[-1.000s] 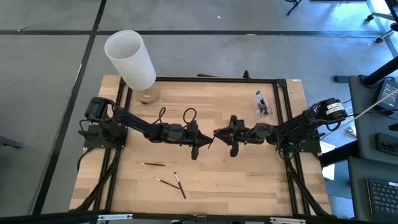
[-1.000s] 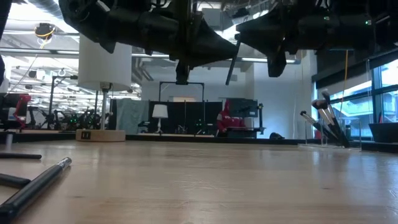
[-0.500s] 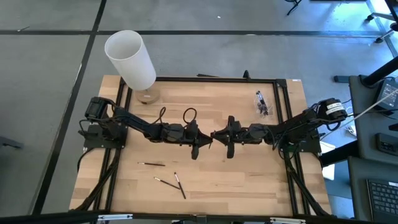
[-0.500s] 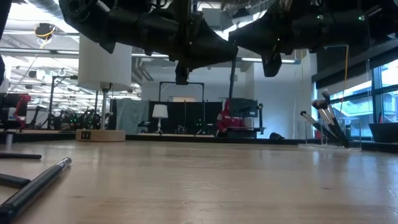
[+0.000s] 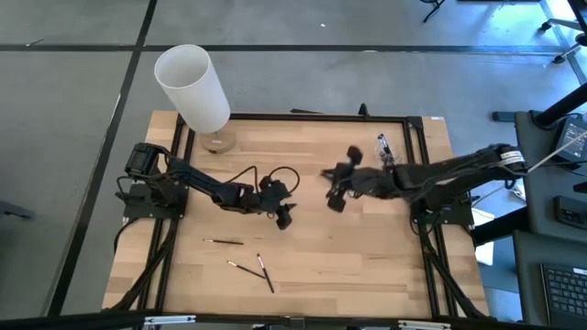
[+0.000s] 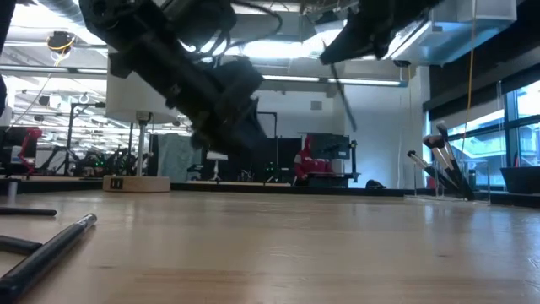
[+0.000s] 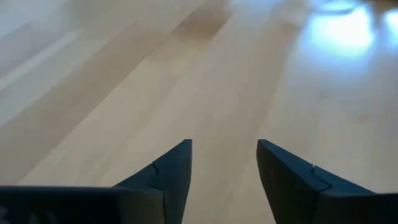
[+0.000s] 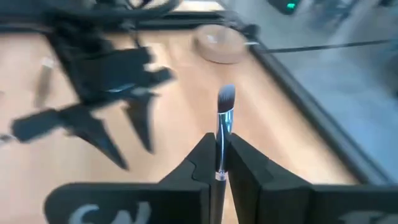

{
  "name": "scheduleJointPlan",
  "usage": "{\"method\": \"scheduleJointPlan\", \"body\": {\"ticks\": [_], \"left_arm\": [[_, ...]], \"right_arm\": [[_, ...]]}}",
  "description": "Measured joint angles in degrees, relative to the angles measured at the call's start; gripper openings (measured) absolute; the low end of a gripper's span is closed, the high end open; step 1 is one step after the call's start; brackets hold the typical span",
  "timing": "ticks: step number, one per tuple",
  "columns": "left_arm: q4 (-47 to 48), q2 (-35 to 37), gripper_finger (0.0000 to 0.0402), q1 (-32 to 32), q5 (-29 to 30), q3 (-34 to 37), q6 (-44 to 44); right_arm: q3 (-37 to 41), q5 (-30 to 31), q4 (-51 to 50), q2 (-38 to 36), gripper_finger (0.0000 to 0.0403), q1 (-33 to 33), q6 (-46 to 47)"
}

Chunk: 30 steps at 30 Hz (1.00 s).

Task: Sort items
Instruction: Put the eyeshadow brush into the top section of the transparent organizer

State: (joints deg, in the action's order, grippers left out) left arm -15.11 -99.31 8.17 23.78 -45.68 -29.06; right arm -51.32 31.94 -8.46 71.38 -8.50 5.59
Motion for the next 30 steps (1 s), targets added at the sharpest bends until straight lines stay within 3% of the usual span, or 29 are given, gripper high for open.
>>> {"method": "scheduleJointPlan", "body": {"ticks": [4,8,12,16,22,26,30], "left_arm": [[0.2,0.0,0.0187,0.4,3.0,2.0,-2.5],[-0.3,0.0,0.0189,0.3,11.0,3.2,-2.4],[-1.6,-2.2,0.0185,-1.7,16.8,3.4,5.0],[-6.9,-4.7,0.0185,-5.5,14.6,3.3,12.4],[-10.5,-6.6,0.0184,-11.5,5.1,3.3,18.7],[-6.2,-6.6,0.0184,-13.3,0.8,3.3,16.8],[-4.4,-6.6,0.0184,-13.2,0.6,3.3,16.3]], "right_arm": [[-2.4,5.3,-9.9,-6.0,0.0029,5.6,-4.7],[-1.3,7.8,-12.1,-13.2,0.0030,16.5,-7.7],[0.3,7.8,-11.5,-15.5,0.0032,28.7,-9.8],[4.2,6.0,-7.5,-13.7,0.0032,38.7,-12.0],[9.0,0.5,-3.7,-9.9,0.0033,49.4,-10.2],[10.2,-4.3,-3.5,-8.5,0.0033,53.2,-9.4],[11.8,-7.1,-3.3,-7.5,0.0034,54.5,-9.0]]}}
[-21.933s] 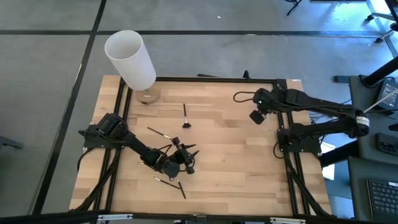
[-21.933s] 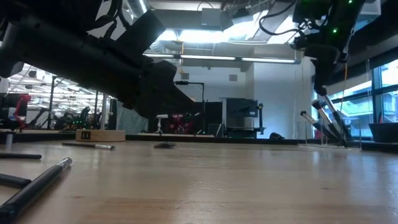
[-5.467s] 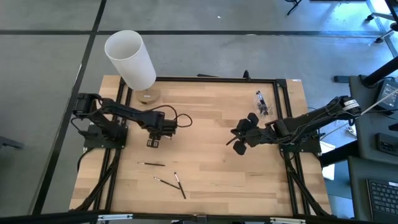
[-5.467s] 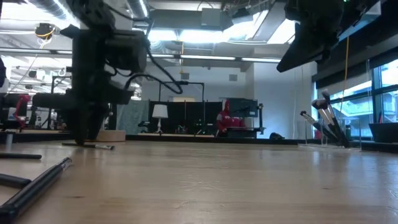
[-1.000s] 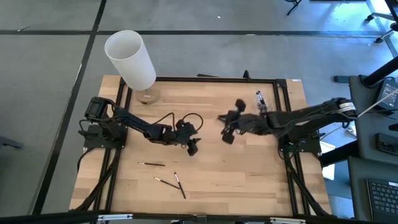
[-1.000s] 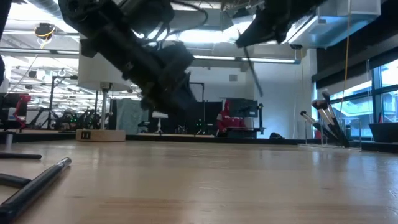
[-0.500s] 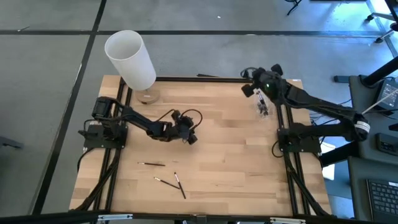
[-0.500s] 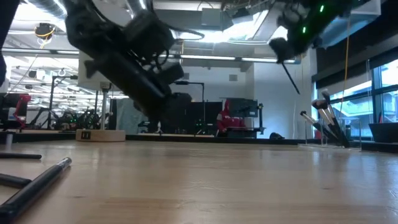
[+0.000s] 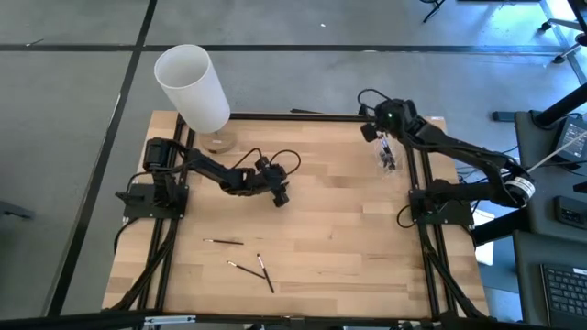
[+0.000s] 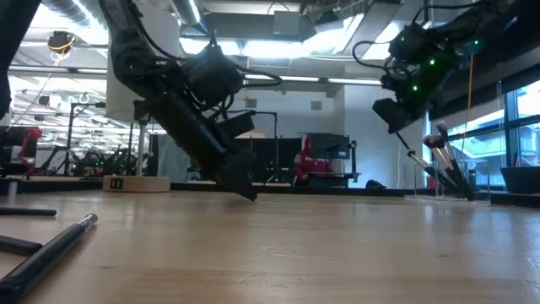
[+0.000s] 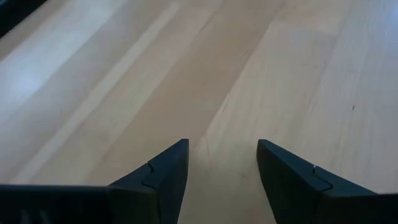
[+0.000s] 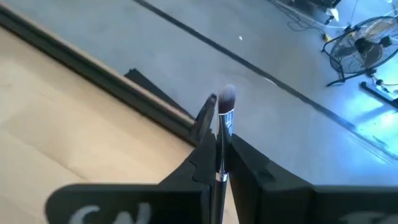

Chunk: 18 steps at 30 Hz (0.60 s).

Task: Sort items
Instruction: Put the eyeshadow brush into the top section of the transparent organizer

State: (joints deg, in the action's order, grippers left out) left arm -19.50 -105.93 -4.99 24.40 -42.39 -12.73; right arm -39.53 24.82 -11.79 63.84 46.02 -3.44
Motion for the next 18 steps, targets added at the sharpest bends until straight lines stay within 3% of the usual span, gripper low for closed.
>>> {"method": "scheduleJointPlan", "body": {"ticks": [12,18], "left_arm": [[0.0,0.2,0.0184,0.2,-1.5,0.0,-0.1],[0.0,0.2,0.0185,-0.3,-1.9,0.0,0.0]], "right_arm": [[5.3,-0.6,3.8,3.3,0.0035,0.0,0.3],[5.3,-1.9,3.5,3.7,0.0068,1.5,1.5]]}}
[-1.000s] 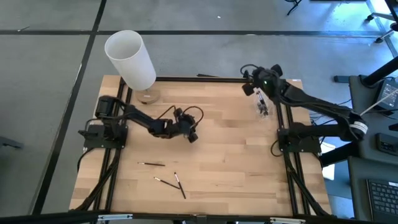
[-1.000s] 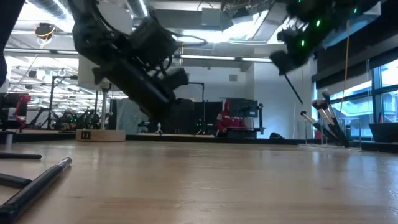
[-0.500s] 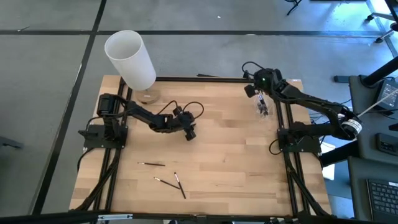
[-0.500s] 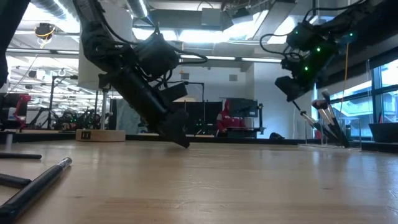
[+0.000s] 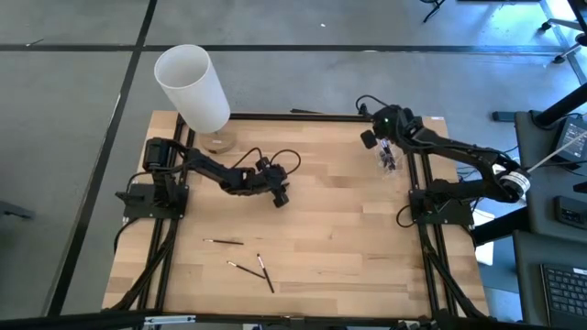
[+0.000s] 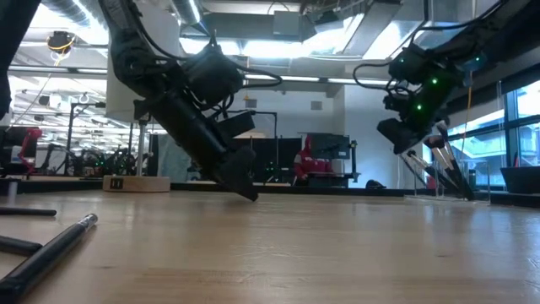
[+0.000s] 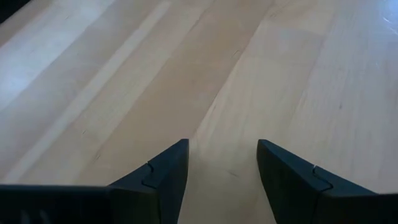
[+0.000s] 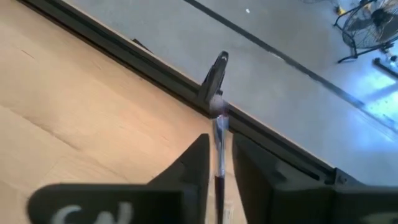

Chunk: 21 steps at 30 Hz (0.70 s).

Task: Sort items
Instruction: Put the eyeshadow brush into the top section of the transparent organizer, then put the lip brush into the top section of the transparent organizer

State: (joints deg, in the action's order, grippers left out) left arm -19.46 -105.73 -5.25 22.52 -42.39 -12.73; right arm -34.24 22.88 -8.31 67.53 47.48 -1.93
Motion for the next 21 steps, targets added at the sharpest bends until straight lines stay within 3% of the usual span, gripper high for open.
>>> {"method": "scheduleJointPlan", "body": {"ticks": [7,11,16,21], "left_arm": [[0.4,0.5,0.0185,-0.9,-0.2,0.0,0.4],[3.8,4.4,0.0185,-0.9,-1.3,0.0,0.6],[18.3,15.1,0.0185,0.4,-3.1,0.0,-0.4],[38.8,25.0,0.0184,4.8,-13.1,0.0,-6.8]], "right_arm": [[-0.1,-2.1,-0.8,-0.3,0.0128,1.1,1.3],[-1.8,-4.4,-1.0,-2.6,0.0142,0.2,3.5],[-4.9,-13.4,-0.7,-7.5,0.0133,-3.7,7.7],[-5.5,-22.6,0.7,-11.5,0.0112,-10.1,13.6]]}}
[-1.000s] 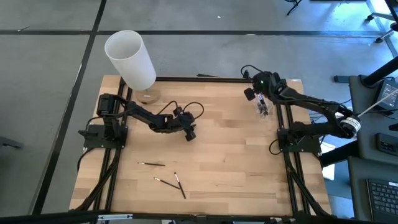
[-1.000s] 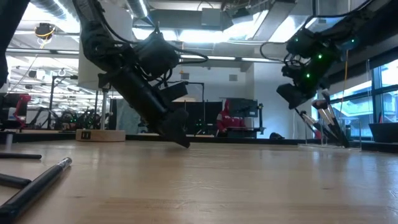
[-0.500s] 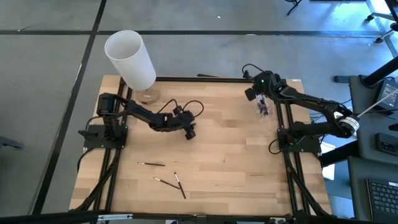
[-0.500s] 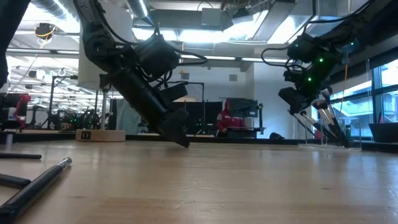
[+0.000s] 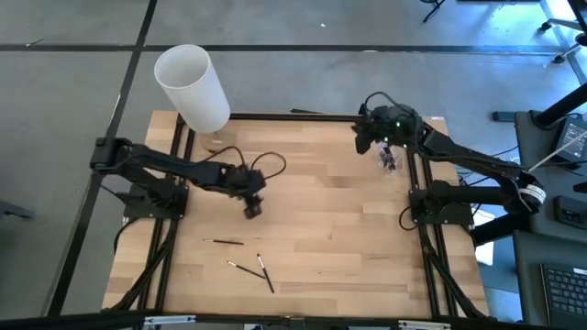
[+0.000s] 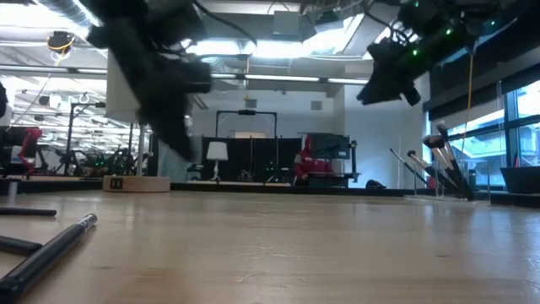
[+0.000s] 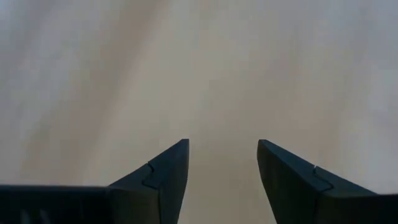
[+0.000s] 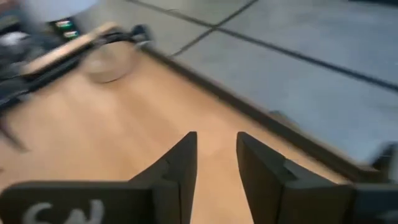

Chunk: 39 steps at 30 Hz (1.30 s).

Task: Sort items
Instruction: Put the lip brush into the top section of the transparent organizer

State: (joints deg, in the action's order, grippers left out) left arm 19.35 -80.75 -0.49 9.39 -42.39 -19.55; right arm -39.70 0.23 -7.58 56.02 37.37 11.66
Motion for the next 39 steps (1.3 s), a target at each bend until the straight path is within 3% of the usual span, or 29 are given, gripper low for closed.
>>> {"method": "scheduleJointPlan", "body": {"ticks": [3,6,9,13,16,23,31,39], "left_arm": [[9.5,3.3,0.0184,3.9,-5.1,0.0,-5.3],[12.1,4.1,0.0184,8.5,-4.9,0.0,-11.6],[8.2,3.3,0.0184,12.5,-2.6,0.0,-16.4],[0.5,1.2,0.0184,17.6,-4.7,0.0,-18.3],[-4.4,-0.6,0.0184,21.7,-5.9,0.0,-15.5],[-12.6,-8.8,0.0184,30.6,-3.1,-1.6,0.2],[-8.7,-21.1,0.0184,31.3,-4.4,-9.3,3.7],[2.2,-23.8,0.0160,31.0,-5.1,-14.3,11.4]], "right_arm": [[0.2,-0.3,0.2,-0.2,0.0101,-5.5,1.9],[2.4,0.5,5.4,0.4,0.0091,-11.3,4.1],[5.6,1.6,14.8,1.3,0.0084,-16.9,5.8],[7.9,1.7,25.1,2.8,0.0081,-22.0,6.2],[7.8,0.3,25.1,2.7,0.0081,-24.5,7.3],[7.8,0.1,25.5,1.7,0.0081,-29.6,7.9],[7.8,0.1,25.7,0.4,0.0081,-33.5,8.8],[7.8,0.2,25.7,0.4,0.0080,-33.9,8.4]]}}
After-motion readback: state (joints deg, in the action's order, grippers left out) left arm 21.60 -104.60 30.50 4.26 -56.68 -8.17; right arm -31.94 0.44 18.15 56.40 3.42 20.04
